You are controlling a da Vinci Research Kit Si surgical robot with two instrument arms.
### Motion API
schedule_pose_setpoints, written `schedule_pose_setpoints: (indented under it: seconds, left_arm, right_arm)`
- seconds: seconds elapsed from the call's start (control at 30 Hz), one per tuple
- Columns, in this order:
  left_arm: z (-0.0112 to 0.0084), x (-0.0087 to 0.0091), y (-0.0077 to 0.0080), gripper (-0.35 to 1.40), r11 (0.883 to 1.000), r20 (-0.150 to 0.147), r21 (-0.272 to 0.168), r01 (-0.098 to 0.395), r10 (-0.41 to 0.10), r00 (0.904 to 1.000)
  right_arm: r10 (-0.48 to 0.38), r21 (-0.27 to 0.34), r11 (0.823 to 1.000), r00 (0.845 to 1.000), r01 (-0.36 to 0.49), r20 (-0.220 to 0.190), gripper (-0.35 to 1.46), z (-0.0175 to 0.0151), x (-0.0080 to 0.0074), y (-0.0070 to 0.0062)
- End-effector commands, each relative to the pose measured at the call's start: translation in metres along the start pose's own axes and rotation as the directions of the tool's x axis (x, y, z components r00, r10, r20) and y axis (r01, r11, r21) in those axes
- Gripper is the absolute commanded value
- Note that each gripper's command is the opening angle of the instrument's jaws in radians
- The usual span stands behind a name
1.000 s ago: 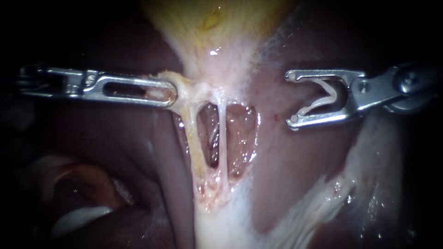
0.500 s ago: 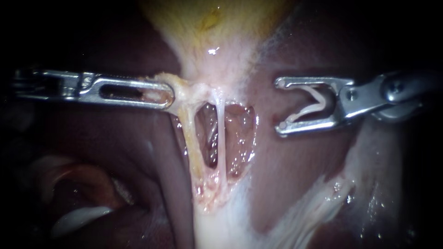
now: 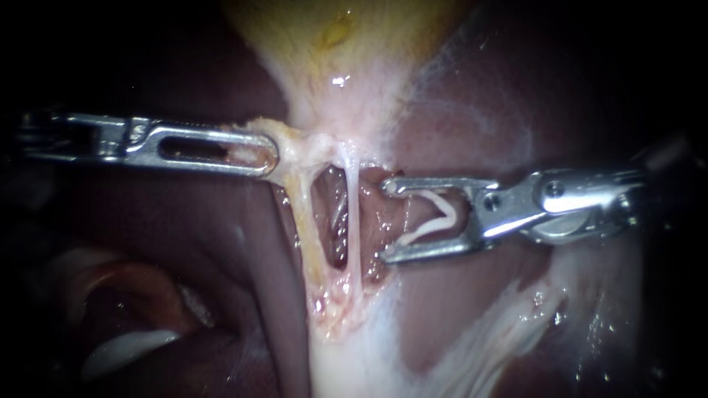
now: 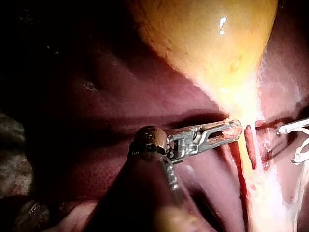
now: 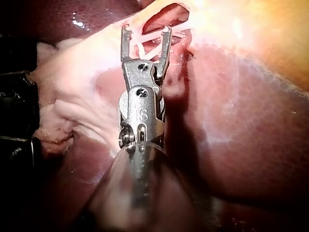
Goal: Clipping first clip left tube
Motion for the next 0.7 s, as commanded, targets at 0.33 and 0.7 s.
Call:
schedule_pose_setpoints:
  seconds: [0.33,0.7]
  left_arm:
    - [0.0000,0.0000,0.0000,-0.35,1.000,0.000,0.000,0.000,0.000,1.0000]
    - [0.0000,0.0001,-0.0002,-0.35,1.000,0.001,-0.001,0.000,0.000,1.0000]
  right_arm:
    - [0.054,0.036,0.998,0.999,-0.054,-0.002,0.47,0.0044,-0.0016,-0.0009]
    - [0.167,0.035,0.985,0.986,-0.167,0.004,0.46,0.0077,-0.0036,-0.0008]
